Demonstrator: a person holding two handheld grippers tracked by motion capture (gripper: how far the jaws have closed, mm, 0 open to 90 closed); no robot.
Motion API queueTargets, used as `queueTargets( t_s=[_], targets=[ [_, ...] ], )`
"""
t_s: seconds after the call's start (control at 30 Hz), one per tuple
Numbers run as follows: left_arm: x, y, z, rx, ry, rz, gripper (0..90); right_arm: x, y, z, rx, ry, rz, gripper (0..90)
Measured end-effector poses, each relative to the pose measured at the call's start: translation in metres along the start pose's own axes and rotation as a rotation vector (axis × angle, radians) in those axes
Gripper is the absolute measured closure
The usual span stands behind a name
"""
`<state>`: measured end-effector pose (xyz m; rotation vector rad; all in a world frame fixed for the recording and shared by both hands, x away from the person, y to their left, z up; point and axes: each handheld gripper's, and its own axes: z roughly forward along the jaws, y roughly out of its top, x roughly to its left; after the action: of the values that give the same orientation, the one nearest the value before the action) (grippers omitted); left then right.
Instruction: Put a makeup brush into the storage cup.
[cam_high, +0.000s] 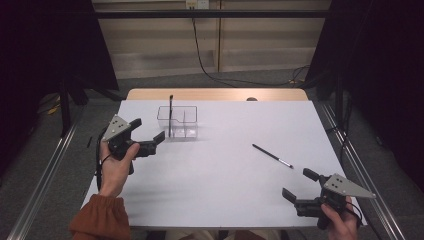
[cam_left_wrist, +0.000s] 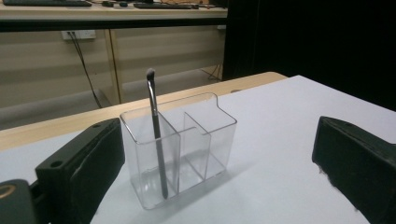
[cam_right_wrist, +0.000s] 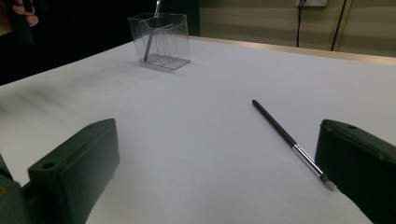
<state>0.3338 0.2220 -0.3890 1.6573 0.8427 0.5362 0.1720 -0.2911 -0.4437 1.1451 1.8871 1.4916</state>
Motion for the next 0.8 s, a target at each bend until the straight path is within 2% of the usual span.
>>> queueTargets(
  t_s=[0.03,0.17,0.43,0.53,0.67,0.77,0.8],
  targets=[
    [-0.001,-0.002,-0.002,0.002,0.002,0.013,2.7,0.000,0.000,0.000,0.000,-0.001,0.001,0.0],
    [-0.006,-0.005,-0.011,0.002,-0.019,0.009,3.0,0.000,0.000,0.000,0.001,0.001,-0.001,0.0],
    [-0.012,-0.014,-0.028,0.003,-0.022,0.006,4.0,0.000,0.000,0.000,0.000,-0.001,0.001,0.0],
    [-0.013,-0.022,-0.036,-0.005,-0.013,-0.020,4.0,0.000,0.000,0.000,0.000,-0.001,0.002,0.0],
    [-0.013,-0.032,-0.042,0.036,-0.011,-0.019,4.0,0.000,0.000,0.001,0.000,-0.003,0.002,0.0],
    [-0.014,-0.040,-0.049,0.030,-0.016,-0.040,4.0,0.000,0.000,0.001,0.000,-0.003,0.000,0.0],
    [-0.015,-0.042,-0.052,0.034,-0.013,-0.035,4.0,0.000,0.000,0.000,-0.002,-0.004,0.003,0.0]
  ],
)
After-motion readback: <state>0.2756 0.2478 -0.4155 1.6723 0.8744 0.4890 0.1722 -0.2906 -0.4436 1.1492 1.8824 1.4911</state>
